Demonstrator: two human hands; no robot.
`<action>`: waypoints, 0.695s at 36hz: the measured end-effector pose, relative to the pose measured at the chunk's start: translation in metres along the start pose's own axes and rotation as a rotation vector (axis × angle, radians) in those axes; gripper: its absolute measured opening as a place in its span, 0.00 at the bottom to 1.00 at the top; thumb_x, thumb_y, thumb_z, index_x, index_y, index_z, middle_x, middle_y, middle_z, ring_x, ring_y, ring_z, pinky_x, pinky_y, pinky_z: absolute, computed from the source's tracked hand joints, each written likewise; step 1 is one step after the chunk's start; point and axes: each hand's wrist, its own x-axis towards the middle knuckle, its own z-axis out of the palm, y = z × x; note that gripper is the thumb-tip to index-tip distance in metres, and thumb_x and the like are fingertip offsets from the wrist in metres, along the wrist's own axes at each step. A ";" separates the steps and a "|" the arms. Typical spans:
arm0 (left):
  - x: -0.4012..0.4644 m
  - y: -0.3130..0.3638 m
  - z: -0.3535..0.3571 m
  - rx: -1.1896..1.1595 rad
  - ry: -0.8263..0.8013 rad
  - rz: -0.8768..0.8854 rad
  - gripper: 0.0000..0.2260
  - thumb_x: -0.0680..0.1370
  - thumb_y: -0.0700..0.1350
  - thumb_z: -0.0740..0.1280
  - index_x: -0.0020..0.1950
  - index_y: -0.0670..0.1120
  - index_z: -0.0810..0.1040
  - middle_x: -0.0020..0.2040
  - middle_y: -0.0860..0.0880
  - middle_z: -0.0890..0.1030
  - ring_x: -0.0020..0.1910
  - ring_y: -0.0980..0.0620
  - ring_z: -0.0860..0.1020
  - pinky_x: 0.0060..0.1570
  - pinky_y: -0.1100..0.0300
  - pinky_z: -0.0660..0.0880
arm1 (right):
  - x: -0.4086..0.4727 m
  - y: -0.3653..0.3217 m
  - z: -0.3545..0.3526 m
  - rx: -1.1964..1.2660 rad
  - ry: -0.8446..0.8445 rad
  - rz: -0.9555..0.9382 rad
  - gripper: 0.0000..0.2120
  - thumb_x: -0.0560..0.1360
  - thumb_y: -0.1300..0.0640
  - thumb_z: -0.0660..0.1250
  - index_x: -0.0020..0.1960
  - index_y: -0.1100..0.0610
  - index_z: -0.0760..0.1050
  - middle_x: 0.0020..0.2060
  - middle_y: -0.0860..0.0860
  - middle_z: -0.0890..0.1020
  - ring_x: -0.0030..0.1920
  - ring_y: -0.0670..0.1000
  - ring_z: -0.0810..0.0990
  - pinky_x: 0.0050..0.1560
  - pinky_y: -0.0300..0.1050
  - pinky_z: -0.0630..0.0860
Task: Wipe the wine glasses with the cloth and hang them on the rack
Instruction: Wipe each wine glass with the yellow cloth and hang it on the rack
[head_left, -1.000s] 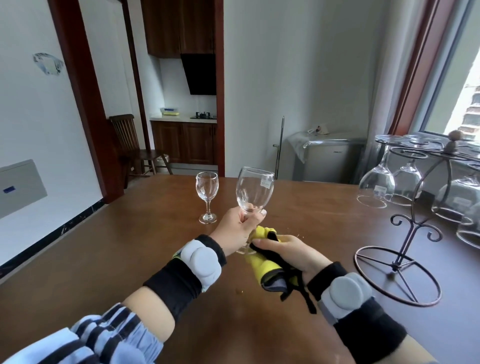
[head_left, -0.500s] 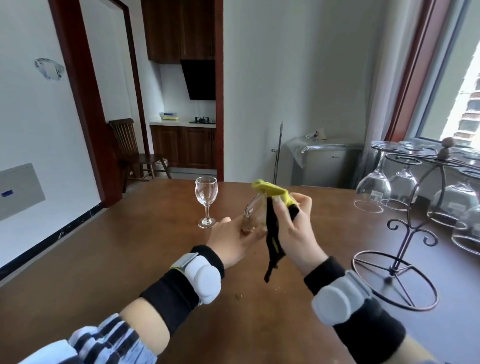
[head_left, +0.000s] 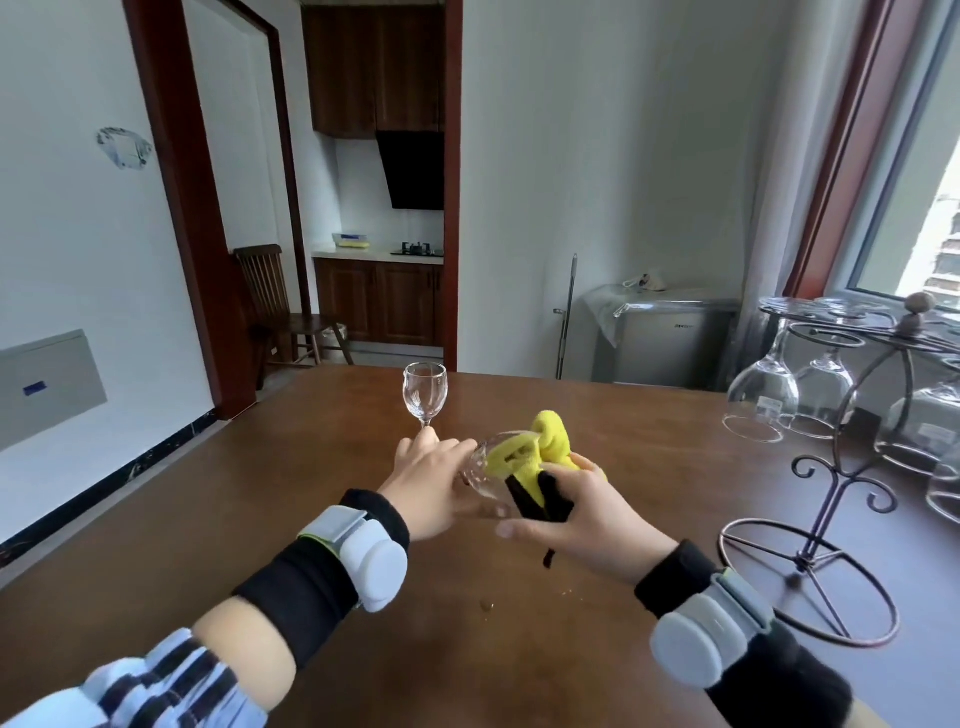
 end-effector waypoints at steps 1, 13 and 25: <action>0.002 -0.002 -0.002 0.036 0.001 0.031 0.20 0.70 0.67 0.67 0.47 0.53 0.67 0.44 0.56 0.70 0.49 0.50 0.62 0.51 0.52 0.59 | 0.000 0.003 0.000 -0.027 -0.032 -0.015 0.21 0.67 0.43 0.77 0.36 0.56 0.71 0.35 0.49 0.76 0.54 0.50 0.68 0.62 0.37 0.61; 0.020 -0.006 -0.031 0.278 -0.103 0.208 0.30 0.64 0.71 0.69 0.53 0.49 0.73 0.50 0.53 0.75 0.49 0.52 0.58 0.50 0.54 0.52 | 0.012 0.029 0.023 -0.672 0.069 -0.398 0.22 0.73 0.42 0.59 0.65 0.45 0.77 0.38 0.43 0.85 0.48 0.46 0.83 0.67 0.51 0.57; 0.019 -0.003 -0.026 0.000 0.085 0.185 0.45 0.61 0.80 0.42 0.56 0.52 0.77 0.48 0.55 0.73 0.49 0.55 0.61 0.56 0.54 0.59 | 0.011 0.006 0.016 0.479 0.228 -0.018 0.04 0.76 0.52 0.69 0.49 0.46 0.83 0.39 0.40 0.85 0.41 0.41 0.81 0.46 0.37 0.77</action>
